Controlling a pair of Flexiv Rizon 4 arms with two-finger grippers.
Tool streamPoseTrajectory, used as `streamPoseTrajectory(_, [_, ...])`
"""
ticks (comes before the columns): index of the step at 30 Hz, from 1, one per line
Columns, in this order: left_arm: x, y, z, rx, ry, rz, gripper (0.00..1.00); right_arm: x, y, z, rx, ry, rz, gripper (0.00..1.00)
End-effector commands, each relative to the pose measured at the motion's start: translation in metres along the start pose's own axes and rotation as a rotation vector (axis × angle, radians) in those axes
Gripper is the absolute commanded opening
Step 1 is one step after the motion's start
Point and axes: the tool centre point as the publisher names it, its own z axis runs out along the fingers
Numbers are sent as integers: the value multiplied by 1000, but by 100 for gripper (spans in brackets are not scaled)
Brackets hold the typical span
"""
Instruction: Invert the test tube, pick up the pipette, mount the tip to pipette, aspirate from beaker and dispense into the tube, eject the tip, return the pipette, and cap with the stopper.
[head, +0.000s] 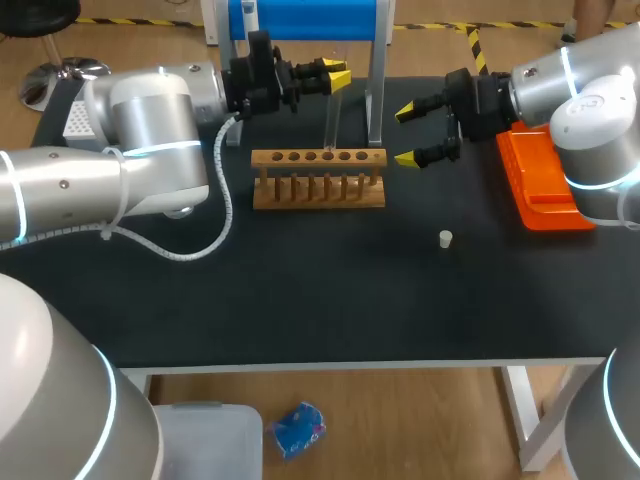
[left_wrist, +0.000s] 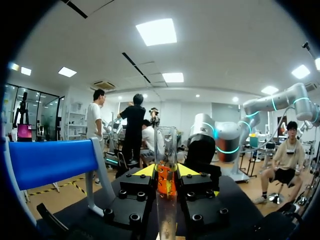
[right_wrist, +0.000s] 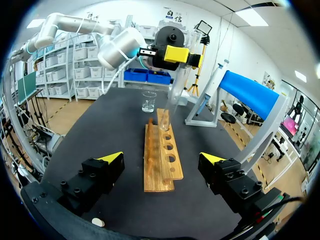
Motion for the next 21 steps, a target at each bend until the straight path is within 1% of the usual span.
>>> streamPoseTrajectory(1, [-5,5,3,18,-1,9,0,0,0,-1,0,0,-1,100])
streamPoseTrajectory(7, [-8,11,1,40,-16,21,0,0,0,-1,0,0,-1,100])
streamPoseTrajectory(21, [-7,25,-6,46,-45,9,0,0,0,-1,0,0,-1,100])
